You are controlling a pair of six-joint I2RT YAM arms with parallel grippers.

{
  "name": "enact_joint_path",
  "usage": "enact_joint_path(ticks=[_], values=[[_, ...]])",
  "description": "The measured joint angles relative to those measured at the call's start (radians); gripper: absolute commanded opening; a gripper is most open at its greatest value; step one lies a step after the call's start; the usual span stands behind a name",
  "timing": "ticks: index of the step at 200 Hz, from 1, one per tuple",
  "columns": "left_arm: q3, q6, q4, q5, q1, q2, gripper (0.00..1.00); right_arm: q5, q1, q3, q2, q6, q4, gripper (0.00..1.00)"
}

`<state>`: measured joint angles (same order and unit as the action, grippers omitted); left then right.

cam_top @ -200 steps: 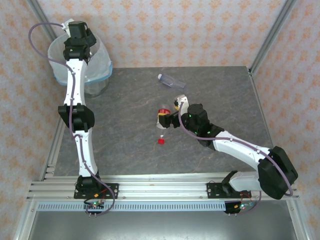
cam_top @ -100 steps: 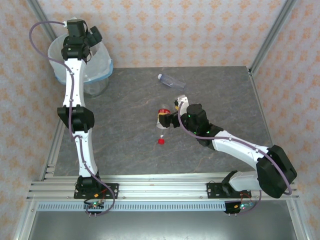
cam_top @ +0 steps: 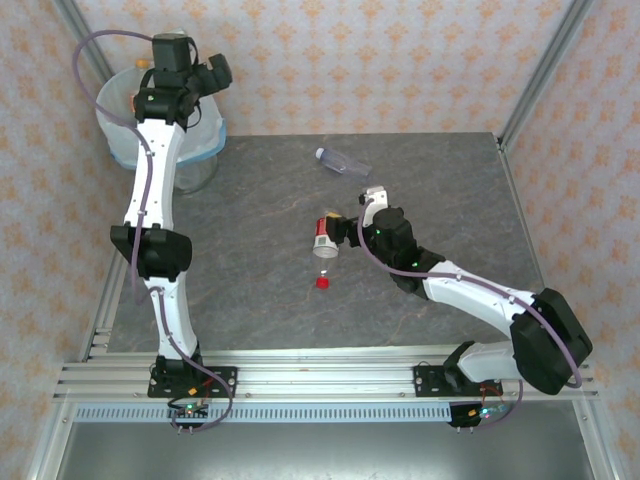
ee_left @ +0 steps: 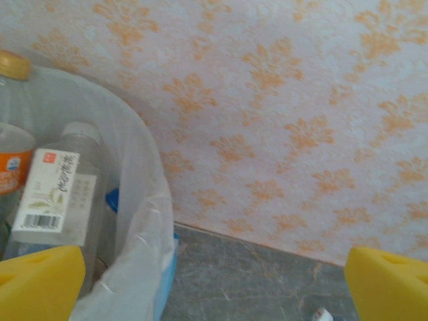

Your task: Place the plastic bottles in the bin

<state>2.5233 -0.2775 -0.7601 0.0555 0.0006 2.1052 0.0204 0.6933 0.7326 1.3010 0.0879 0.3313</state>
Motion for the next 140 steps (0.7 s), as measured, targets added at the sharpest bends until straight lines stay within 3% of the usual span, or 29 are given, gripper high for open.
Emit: enact_joint_path(ticks=[50, 90, 140], values=[[-0.202, -0.011, 0.021, 0.01, -0.057, -0.089, 1.0, -0.032, 0.0, -0.006, 0.002, 0.063, -0.001, 0.99], [-0.486, -0.063, 0.117, 0.043, -0.097, -0.236, 1.0, -0.104, 0.0, -0.017, 0.002, 0.204, -0.021, 0.99], [-0.772, -0.134, 0.248, 0.064, -0.138, -0.427, 1.0, -0.1, 0.012, -0.022, 0.06, 0.347, -0.078, 0.99]])
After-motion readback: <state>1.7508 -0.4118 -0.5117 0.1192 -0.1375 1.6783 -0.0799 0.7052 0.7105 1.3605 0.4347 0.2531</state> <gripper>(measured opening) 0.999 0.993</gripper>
